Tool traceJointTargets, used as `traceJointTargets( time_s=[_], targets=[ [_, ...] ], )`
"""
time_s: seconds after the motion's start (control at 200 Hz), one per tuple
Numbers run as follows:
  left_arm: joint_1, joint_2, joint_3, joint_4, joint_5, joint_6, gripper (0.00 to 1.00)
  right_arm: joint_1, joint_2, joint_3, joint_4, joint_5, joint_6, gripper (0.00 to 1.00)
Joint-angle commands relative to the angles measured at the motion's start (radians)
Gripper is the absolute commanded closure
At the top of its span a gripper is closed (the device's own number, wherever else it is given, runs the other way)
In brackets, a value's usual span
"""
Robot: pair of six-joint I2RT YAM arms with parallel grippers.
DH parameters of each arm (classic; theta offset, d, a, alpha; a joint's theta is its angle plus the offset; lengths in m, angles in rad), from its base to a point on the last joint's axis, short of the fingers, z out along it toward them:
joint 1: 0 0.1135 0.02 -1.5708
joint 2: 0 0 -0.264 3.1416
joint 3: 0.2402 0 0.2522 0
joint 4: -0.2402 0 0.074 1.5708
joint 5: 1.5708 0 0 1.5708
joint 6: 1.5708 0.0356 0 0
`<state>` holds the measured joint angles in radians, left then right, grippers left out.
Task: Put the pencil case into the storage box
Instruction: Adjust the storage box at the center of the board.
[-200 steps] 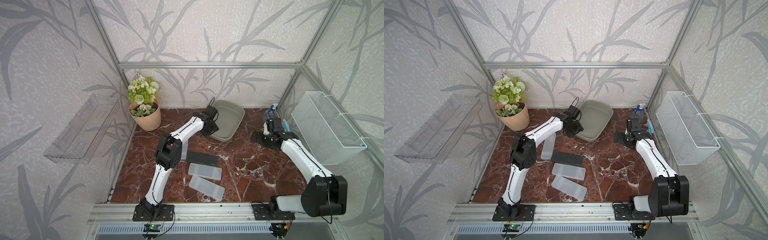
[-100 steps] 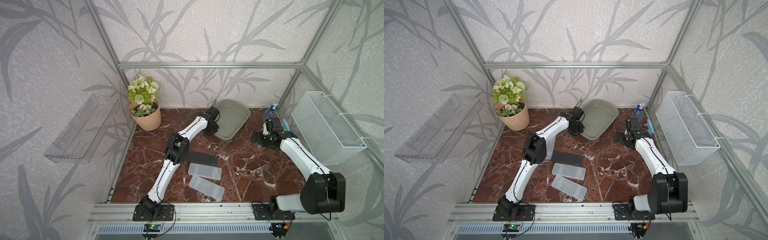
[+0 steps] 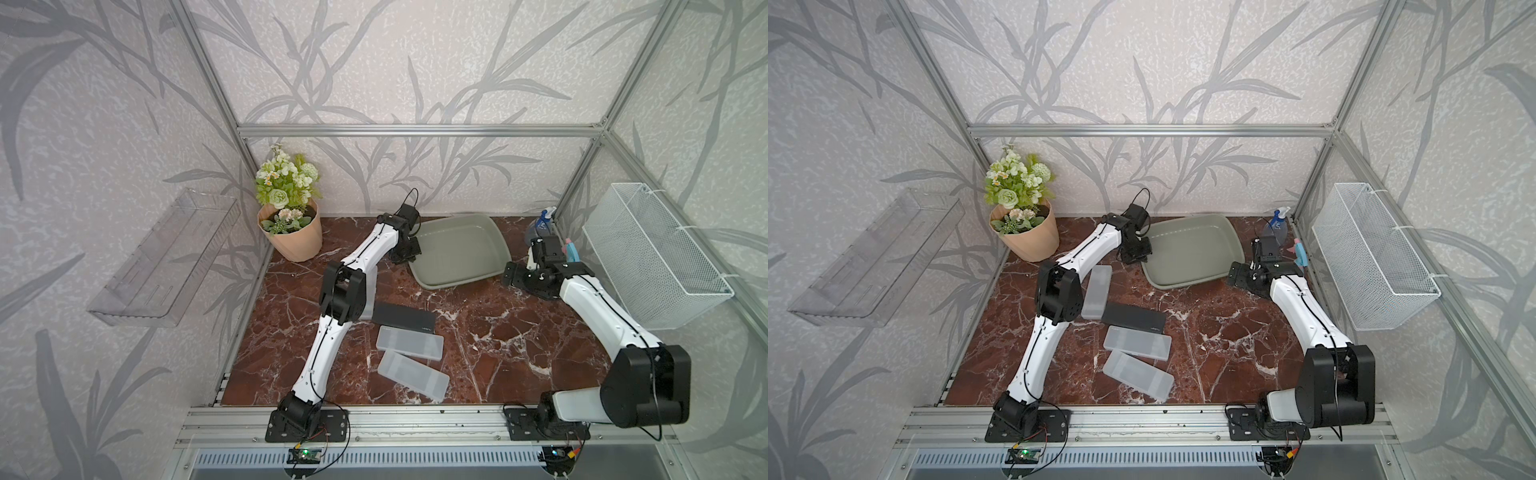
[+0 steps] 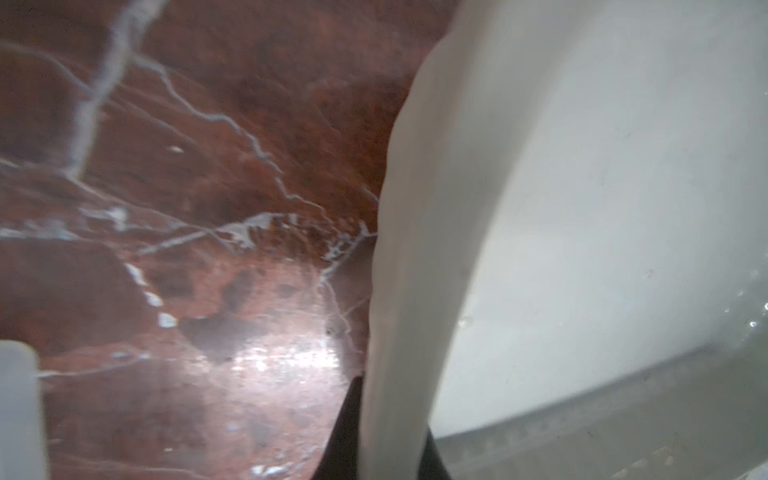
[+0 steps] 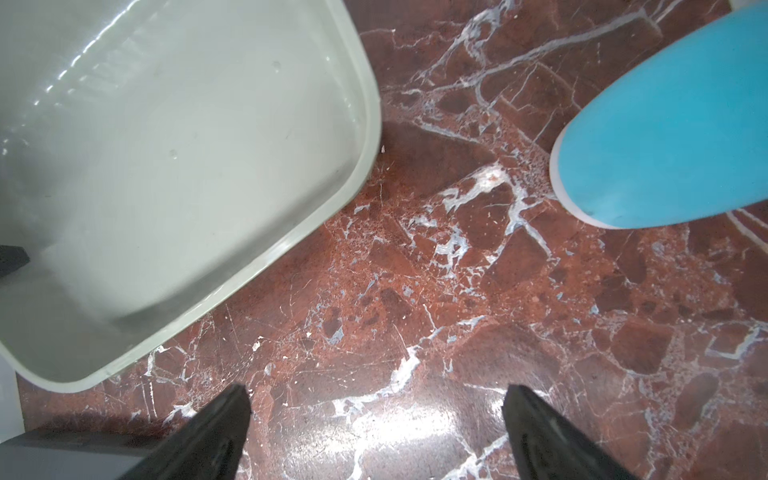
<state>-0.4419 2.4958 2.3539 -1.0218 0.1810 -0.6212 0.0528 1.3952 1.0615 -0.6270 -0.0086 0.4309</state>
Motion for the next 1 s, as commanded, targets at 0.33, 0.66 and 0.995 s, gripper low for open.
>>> traceJointTargets(
  time_s=[0.33,0.66,0.995],
  targets=[
    [0.125,-0.093,-0.062,-0.032,0.011,0.329,0.93,0.019,-0.003,0.025,-0.048,-0.009,0.019,0.01],
    [0.185,-0.107,-0.123,-0.037,-0.019,0.359,0.90,0.054,0.012,0.053,-0.096,-0.011,0.014,0.01],
    [0.188,-0.063,-0.083,-0.027,-0.024,0.344,0.71,0.069,0.019,0.051,-0.102,-0.013,0.011,0.01]
  ],
)
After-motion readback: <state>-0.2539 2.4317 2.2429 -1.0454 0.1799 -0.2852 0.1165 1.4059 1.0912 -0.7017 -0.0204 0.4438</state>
